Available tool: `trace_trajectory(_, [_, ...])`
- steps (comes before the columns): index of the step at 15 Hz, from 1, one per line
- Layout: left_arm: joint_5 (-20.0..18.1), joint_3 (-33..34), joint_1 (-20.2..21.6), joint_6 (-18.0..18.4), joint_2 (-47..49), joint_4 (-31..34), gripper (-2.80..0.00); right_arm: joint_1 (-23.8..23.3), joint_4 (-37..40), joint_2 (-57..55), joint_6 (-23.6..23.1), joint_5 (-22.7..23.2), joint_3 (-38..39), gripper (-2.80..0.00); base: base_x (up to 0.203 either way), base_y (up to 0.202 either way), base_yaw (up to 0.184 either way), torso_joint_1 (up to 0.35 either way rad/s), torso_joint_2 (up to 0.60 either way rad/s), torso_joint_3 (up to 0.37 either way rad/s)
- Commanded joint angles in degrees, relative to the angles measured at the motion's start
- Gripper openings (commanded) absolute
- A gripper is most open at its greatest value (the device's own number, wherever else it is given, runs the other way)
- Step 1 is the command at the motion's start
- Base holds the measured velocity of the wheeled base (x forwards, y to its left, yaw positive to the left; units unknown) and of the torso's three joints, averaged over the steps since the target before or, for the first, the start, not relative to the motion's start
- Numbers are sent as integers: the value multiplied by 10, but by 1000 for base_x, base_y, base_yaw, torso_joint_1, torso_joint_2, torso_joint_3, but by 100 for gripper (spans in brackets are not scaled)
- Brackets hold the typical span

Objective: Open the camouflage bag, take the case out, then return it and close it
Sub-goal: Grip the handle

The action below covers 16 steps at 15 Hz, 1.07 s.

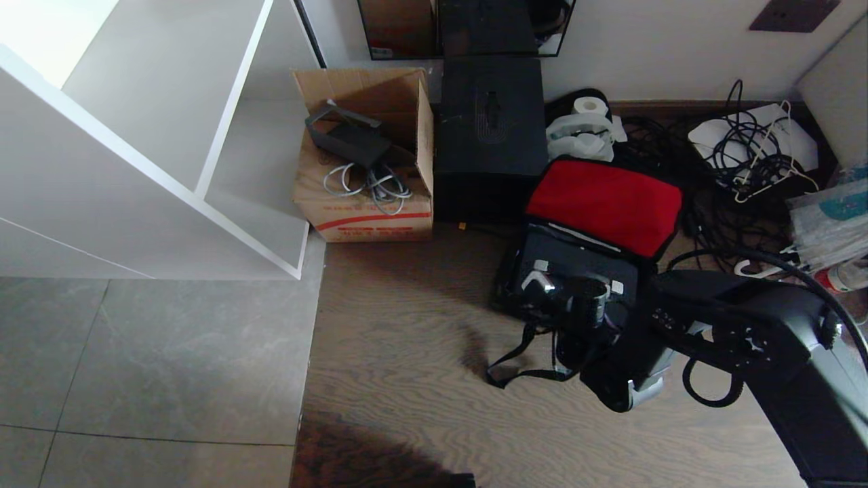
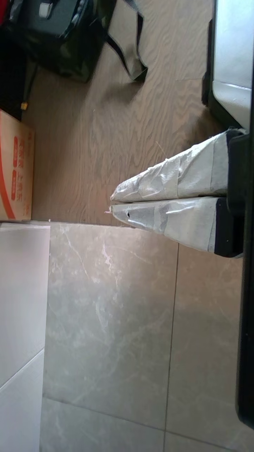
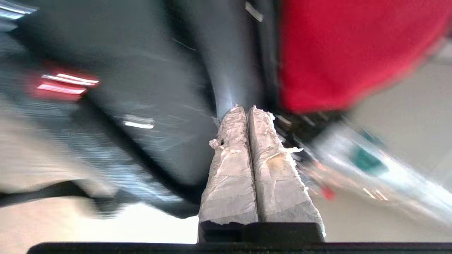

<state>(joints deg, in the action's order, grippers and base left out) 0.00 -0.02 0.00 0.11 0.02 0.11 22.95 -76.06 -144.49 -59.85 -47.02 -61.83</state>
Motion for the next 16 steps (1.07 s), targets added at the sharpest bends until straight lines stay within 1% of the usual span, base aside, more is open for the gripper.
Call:
trace_trajectory(1, [0,0,0,0,0,0,-280,0,20,23,33,-3,24,-280,0,0,0,0,0,0])
trace_trajectory(2, [0,0,0,0,0,0,-280,1,57,34,56,-2,31,0,0,0,0,0,0,0])
trace_trajectory(3, [0,0,0,0,0,0,-280,0,95,46,72,1,34,0,0,0,0,0,0,0])
trace_trajectory(4, [0,0,0,0,0,0,-280,0,137,56,102,10,34,0,0,0,0,0,0,0])
trace_trajectory(5, [0,0,0,0,0,0,-280,0,176,64,140,47,33,0,0,0,0,0,0,0])
trace_trajectory(6, [0,0,0,0,0,0,-280,0,208,70,175,105,32,0,0,0,0,0,0,0])
trace_trajectory(8, [0,0,0,0,0,0,-280,0,277,76,249,240,28,0,0,0,0,0,0,0])
trace_trajectory(9, [0,0,0,0,0,0,-280,0,310,74,280,272,24,0,0,0,0,0,0,0])
trace_trajectory(10, [0,0,0,0,0,0,-280,0,317,69,286,279,20,0,0,0,0,0,0,0])
trace_trajectory(13, [0,-1,0,0,0,0,-280,-5,313,46,285,280,-3,0,0,0,0,0,0,0])
trace_trajectory(16, [0,0,0,0,0,0,-280,-29,318,51,275,284,-24,0,0,0,0,0,0,0])
